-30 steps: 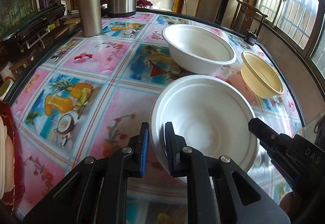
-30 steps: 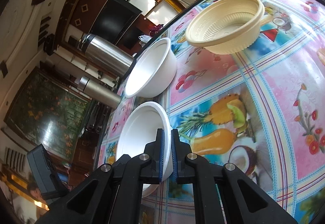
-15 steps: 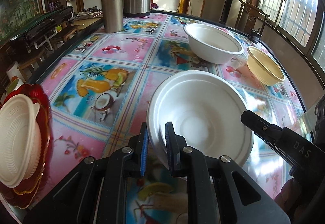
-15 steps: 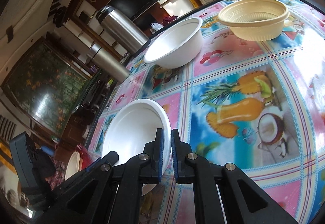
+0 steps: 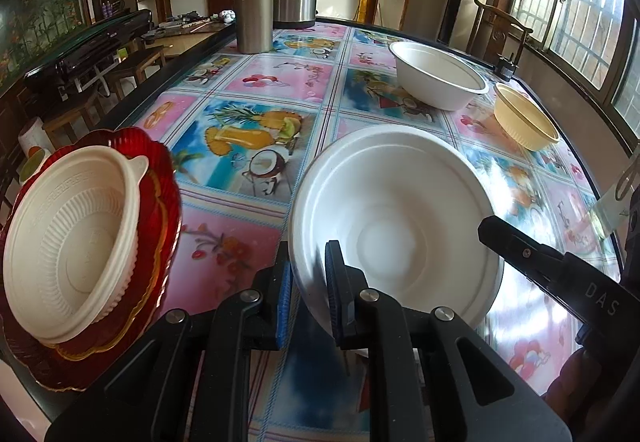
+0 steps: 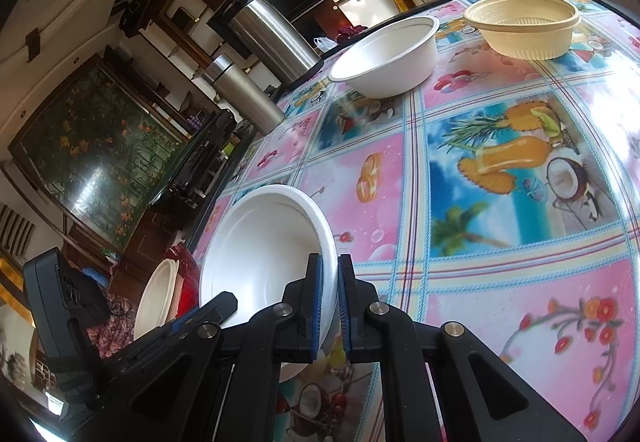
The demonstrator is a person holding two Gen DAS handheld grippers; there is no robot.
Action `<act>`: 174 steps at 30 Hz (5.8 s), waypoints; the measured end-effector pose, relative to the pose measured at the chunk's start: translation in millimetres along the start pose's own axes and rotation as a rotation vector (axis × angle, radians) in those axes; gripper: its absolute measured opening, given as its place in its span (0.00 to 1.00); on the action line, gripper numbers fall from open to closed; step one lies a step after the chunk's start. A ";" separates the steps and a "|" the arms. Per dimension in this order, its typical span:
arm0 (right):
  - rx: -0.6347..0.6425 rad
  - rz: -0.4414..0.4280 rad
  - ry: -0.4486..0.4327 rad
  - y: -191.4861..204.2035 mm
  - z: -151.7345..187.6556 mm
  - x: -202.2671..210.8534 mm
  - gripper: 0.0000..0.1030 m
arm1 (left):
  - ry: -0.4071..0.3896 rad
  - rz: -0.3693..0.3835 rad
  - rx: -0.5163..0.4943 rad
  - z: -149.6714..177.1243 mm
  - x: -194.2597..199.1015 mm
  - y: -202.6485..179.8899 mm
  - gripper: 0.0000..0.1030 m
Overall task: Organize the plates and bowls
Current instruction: 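Carry the white foam bowl with both tools and lower it onto the red plate stack, then open both tools to release the white bowl on the stack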
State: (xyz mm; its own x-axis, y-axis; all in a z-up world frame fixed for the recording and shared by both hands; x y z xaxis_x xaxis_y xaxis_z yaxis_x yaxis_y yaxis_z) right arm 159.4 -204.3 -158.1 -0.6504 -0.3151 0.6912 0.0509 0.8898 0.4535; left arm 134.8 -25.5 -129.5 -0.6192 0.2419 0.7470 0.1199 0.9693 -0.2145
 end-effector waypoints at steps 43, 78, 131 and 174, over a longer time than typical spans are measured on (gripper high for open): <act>0.069 -0.082 -0.050 76.4 40.9 53.9 0.07 | -0.122 0.028 0.033 12.2 70.9 47.0 0.14; 0.194 -0.195 0.072 217.3 61.1 -4.7 0.08 | -0.231 -0.116 0.246 0.8 106.6 172.5 0.14; 0.199 -0.119 0.078 214.1 75.6 -36.9 0.11 | -0.169 -0.194 0.190 1.3 80.9 184.5 0.14; 0.085 -0.040 -0.088 140.7 38.3 26.2 0.40 | -0.358 -0.331 0.016 -23.4 145.4 113.5 0.54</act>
State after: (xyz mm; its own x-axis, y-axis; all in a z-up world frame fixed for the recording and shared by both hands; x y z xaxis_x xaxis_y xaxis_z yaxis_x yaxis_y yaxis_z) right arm 120.4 -74.7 -97.7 -0.7146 -0.3244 0.6198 -0.0389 0.9030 0.4278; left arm 76.6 120.7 -30.4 -0.8505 -0.1121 0.5138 -0.1388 0.9902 -0.0139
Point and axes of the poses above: each gripper's, at about its wrist camera, not at the fingertips, and x roughly against the way its jaws point, y to its left, z to its underside, the point moved 6 cm from there along -x, roughly the way its jaws point, and after that the axes turned 11 degrees about z, right-handed, at the moved point
